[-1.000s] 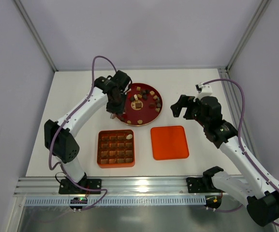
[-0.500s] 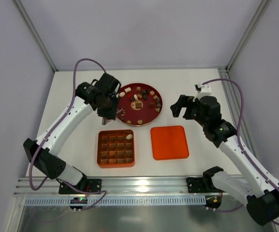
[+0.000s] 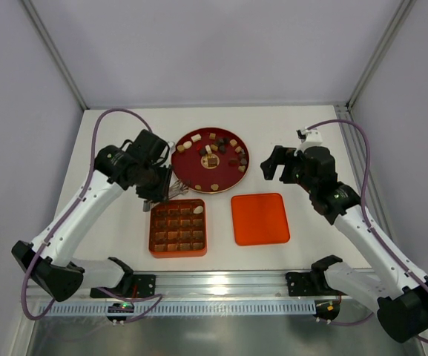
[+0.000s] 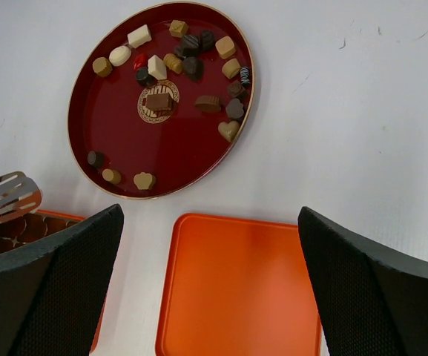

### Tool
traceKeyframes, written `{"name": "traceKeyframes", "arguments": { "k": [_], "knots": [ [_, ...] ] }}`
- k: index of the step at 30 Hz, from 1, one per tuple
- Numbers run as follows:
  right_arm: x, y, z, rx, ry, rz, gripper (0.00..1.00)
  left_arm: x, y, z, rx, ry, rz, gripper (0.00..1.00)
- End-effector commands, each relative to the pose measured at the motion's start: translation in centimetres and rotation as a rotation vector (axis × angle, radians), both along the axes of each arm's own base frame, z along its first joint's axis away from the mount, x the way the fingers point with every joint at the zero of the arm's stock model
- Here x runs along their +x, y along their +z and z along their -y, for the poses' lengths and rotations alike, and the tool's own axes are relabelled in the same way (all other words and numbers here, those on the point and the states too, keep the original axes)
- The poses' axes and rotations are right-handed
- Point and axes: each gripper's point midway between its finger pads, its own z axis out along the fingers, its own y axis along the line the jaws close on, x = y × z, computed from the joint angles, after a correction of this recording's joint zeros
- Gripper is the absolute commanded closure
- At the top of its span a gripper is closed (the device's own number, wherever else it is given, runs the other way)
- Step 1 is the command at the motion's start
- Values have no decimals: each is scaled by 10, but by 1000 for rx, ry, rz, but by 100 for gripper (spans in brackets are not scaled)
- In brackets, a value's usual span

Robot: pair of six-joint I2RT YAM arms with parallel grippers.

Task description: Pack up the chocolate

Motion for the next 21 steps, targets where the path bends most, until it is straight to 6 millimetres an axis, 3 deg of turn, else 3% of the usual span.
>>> {"name": "traceKeyframes", "arguments": {
  "k": [1,11,21],
  "knots": [
    [7,25,-5,25,11,68,0,-20,1,-1,-30,-22,-27,69],
    [9,21,-6,18,10,58,0,-41,-3,-1,-41,-62,-38,69],
    [10,18,-6,16,7,54,0,-44,-11,-3,-17,-60,-44,69]
  ]
}}
